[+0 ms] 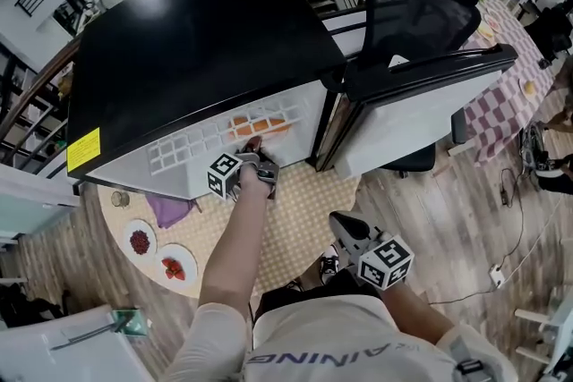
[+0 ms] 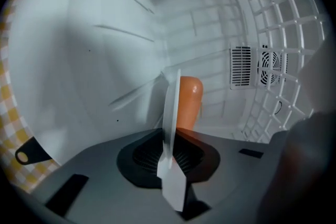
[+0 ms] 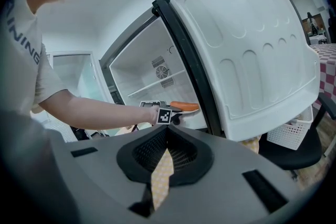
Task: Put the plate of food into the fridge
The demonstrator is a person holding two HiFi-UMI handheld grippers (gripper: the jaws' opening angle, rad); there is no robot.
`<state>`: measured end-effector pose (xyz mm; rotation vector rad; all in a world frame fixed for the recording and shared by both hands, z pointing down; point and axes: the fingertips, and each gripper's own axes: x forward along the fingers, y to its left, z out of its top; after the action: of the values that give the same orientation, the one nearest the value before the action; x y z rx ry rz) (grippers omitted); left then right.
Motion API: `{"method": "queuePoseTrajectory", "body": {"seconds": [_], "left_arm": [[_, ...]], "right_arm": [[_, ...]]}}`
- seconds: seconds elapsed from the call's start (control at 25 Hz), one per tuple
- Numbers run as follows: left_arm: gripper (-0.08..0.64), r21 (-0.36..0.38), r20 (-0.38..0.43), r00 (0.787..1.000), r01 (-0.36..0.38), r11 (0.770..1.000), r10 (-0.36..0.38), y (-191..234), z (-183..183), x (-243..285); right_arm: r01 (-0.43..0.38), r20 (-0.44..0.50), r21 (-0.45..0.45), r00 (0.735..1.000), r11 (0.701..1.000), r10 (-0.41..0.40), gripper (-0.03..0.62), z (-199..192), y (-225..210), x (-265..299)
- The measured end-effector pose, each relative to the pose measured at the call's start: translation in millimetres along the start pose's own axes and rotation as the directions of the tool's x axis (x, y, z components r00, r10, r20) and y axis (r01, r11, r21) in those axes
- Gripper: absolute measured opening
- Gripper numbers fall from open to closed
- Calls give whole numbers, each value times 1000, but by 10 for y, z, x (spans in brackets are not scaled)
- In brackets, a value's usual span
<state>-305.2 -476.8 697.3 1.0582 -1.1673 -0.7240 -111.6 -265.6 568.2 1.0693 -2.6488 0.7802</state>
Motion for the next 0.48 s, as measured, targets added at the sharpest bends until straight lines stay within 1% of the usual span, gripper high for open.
{"method": "queuePoseTrajectory", "body": {"seconds": [0.12, 0.2, 0.24, 0.32, 0.36, 0.44, 0.48], "left_arm": [[48, -9, -12, 1000, -5, 1000, 5, -10, -9, 30], [47, 14, -34, 999, -16, 1000, 17, -21, -21, 46], [48, 38, -51, 998, -25, 999, 27, -31, -35, 54], [53, 117, -107, 992, -48, 992, 61, -44, -96, 49], [63, 168, -141, 986, -60, 984, 85, -40, -141, 36], [84, 284, -199, 970, -80, 956, 140, -21, -222, 22], [101, 346, -216, 963, -79, 935, 161, -20, -245, 24]], "right_arm": [[-6, -2, 0, 1000, 1000, 6, 23, 6, -4, 23], [-10, -1, 2, 1000, 1000, 10, 23, 13, -10, 35], [-12, -1, 3, 1000, 1000, 12, 23, 15, -11, 39], [-16, -3, 12, 1000, 1000, 16, 22, 4, -2, 40], [-18, -5, 17, 1000, 1000, 18, 21, -6, 2, 38], [-23, -7, 21, 1000, 1000, 23, 23, -20, 2, 39], [-26, -8, 21, 1000, 999, 26, 22, -22, 3, 43]]}}
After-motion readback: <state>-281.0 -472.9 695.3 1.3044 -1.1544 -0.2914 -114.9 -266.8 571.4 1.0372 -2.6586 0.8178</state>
